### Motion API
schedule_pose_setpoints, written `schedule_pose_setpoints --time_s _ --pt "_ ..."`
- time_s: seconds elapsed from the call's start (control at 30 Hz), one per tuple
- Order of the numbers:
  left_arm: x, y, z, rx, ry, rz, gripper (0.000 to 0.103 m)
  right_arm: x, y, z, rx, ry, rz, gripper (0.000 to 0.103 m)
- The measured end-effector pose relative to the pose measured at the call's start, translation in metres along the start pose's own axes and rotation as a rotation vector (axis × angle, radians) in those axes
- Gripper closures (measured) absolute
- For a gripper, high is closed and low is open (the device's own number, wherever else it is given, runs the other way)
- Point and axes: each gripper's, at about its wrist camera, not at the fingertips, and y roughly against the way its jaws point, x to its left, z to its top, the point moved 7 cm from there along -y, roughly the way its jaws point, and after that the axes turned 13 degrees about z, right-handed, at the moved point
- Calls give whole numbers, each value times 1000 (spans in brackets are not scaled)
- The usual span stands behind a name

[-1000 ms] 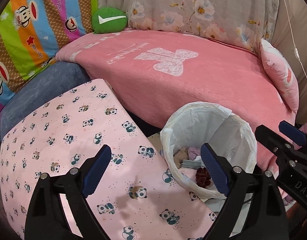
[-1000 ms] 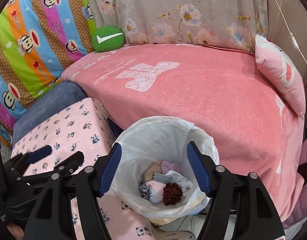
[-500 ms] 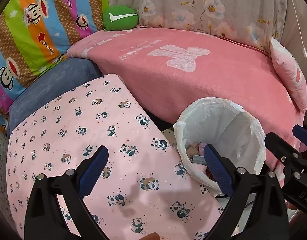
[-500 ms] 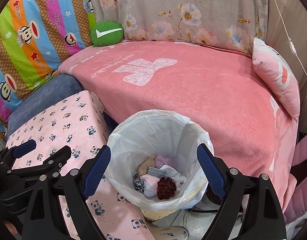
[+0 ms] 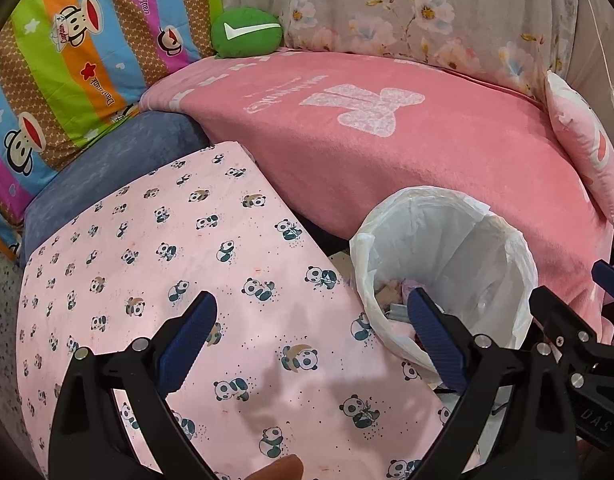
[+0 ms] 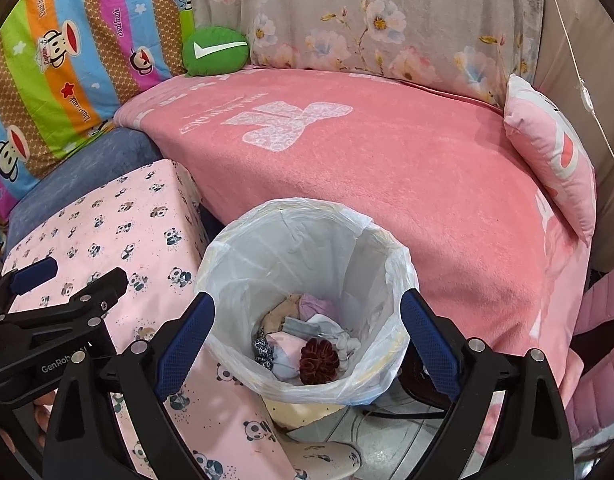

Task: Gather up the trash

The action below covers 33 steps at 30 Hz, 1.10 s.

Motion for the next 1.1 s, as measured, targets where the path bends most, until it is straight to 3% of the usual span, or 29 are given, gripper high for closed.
schedule_pose_setpoints --time_s 0.33,1.1 --pt "-4 6 -6 25 -3 27 10 -4 6 -6 26 8 -11 11" --pt "-25 16 -20 82 -75 1 10 -18 17 -19 37 22 -33 11"
